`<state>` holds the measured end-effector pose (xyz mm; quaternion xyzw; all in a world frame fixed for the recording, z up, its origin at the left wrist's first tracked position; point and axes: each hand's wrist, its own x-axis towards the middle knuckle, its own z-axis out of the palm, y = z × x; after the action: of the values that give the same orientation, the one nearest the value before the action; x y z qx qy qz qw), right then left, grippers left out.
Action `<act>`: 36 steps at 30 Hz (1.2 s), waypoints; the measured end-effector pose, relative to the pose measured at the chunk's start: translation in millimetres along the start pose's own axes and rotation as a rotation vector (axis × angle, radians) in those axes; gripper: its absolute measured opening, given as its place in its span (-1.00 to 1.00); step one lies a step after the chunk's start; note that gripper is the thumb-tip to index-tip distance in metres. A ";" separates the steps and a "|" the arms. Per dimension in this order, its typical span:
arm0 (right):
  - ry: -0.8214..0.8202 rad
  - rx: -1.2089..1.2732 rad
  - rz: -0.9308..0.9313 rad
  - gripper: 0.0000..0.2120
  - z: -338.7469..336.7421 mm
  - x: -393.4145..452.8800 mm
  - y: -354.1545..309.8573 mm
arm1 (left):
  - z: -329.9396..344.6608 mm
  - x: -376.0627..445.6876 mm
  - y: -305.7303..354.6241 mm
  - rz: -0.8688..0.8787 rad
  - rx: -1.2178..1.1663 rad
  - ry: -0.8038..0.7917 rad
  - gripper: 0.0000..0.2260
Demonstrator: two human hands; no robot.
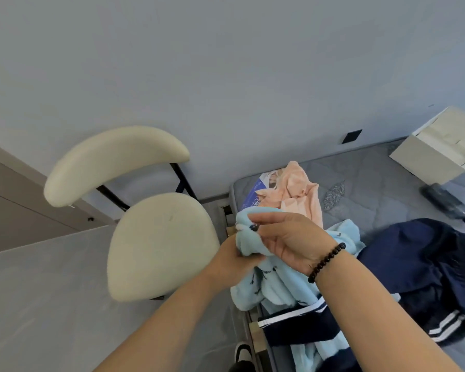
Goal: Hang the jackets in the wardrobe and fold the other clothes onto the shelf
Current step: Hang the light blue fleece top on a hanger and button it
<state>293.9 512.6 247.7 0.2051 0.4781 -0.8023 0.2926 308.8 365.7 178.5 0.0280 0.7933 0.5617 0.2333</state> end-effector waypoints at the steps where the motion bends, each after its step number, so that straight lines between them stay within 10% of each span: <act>1: -0.013 -0.025 -0.016 -0.77 5.0 -0.9 -1.2 | -4.0 -3.7 -2.4 -0.026 -0.010 0.005 -0.89; 6: 0.023 -0.190 -0.170 -0.71 26.3 0.7 -5.7 | -33.8 -33.2 -3.0 -0.078 -0.409 0.101 -0.78; 10: 0.190 -0.792 -0.380 -0.69 35.5 10.6 3.6 | -72.9 -55.9 9.7 -0.087 -0.712 0.324 -0.58; 14: -0.027 -1.229 -0.431 -0.48 45.3 19.8 17.6 | -105.3 -79.8 28.3 -0.090 -0.908 0.457 -0.67; 21: -0.512 -1.104 -0.352 0.03 96.8 42.2 38.7 | -157.2 -135.9 51.2 0.119 -1.188 0.592 -0.65; 28: -0.745 -1.302 -0.460 -0.61 198.3 45.6 42.9 | -203.9 -208.0 59.4 0.217 -1.237 0.865 -0.64; 36: -0.701 -1.098 -0.660 -0.73 288.1 13.8 56.6 | -241.9 -296.0 56.3 0.317 -0.975 0.886 -0.67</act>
<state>307.1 232.2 334.7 -0.3949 0.7268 -0.5120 0.2319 462.8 83.3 392.6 -0.1970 0.4564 0.8411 -0.2130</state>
